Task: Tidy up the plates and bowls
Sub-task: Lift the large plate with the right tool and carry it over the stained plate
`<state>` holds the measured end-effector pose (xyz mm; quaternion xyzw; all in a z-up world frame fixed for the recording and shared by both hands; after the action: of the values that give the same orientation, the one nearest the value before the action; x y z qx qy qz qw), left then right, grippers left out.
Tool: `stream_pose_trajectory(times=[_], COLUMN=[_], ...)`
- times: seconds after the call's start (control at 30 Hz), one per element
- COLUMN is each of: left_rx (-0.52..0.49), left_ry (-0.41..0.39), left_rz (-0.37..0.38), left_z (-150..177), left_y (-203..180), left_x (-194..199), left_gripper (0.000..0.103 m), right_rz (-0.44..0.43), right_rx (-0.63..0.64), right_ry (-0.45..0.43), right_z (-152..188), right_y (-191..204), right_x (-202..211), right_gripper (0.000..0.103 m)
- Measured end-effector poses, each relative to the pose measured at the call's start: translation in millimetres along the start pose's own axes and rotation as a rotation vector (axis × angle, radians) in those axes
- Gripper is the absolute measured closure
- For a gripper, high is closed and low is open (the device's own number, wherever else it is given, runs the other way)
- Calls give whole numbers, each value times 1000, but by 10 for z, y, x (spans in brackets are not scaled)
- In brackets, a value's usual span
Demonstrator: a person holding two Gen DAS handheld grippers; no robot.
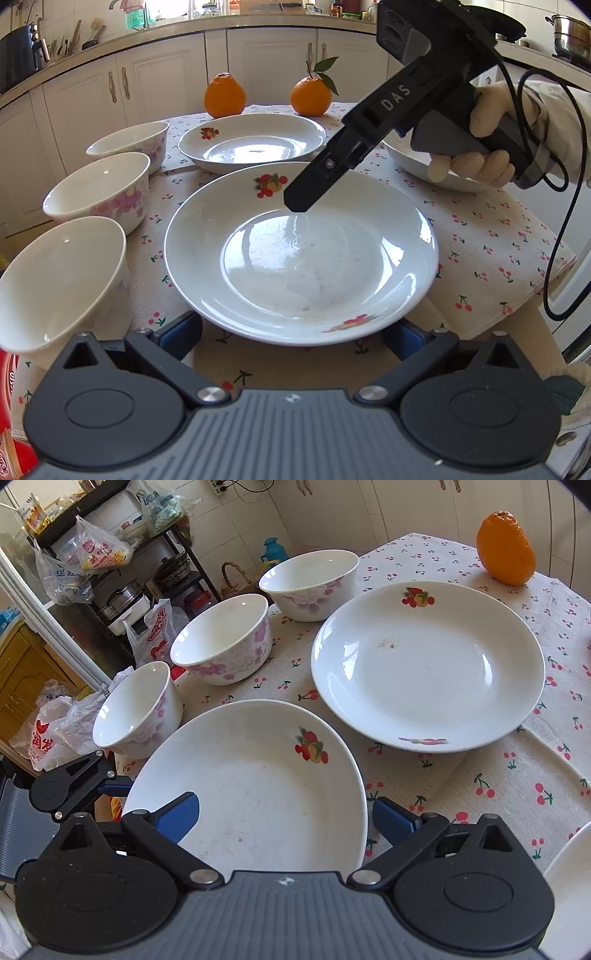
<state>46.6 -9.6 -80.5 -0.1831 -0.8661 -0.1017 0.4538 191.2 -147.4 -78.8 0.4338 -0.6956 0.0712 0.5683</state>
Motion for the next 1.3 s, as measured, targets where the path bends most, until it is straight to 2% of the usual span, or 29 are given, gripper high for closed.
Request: stream_pose_trajectory(times=[0.17, 0.37, 0.87, 1.3], left_rx=[-14, -25, -37, -114], left_ry=[-2, -5, 22, 6], left_rz=[-3, -1, 16, 17], left_z=[-9, -13, -58, -258], left_y=[-17, -33, 4, -84], left_x=[3, 21, 27, 128], left_gripper=[1, 1, 2, 2], right_rz=[-37, -80, -65, -34], right_rx=[-5, -13, -9, -31], right_ry=[18, 24, 11, -44], right_z=[-77, -86, -41, 112], right_y=[-33, -40, 10, -44], right_x=[-17, -15, 52, 309], right_gripper=[9, 10, 9, 9])
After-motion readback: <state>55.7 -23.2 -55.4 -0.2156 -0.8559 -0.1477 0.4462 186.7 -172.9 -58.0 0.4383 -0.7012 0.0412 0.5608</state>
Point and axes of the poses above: each gripper's, at about its wrist camera, not at the fingertips, and x roughly against the way its jaws point, y to its left, z to its underside, the point moved 2 cm from there along -x, roughly the way its jaws point, and after that the axes turned 12 degrees about y, right-handed, at the moved point
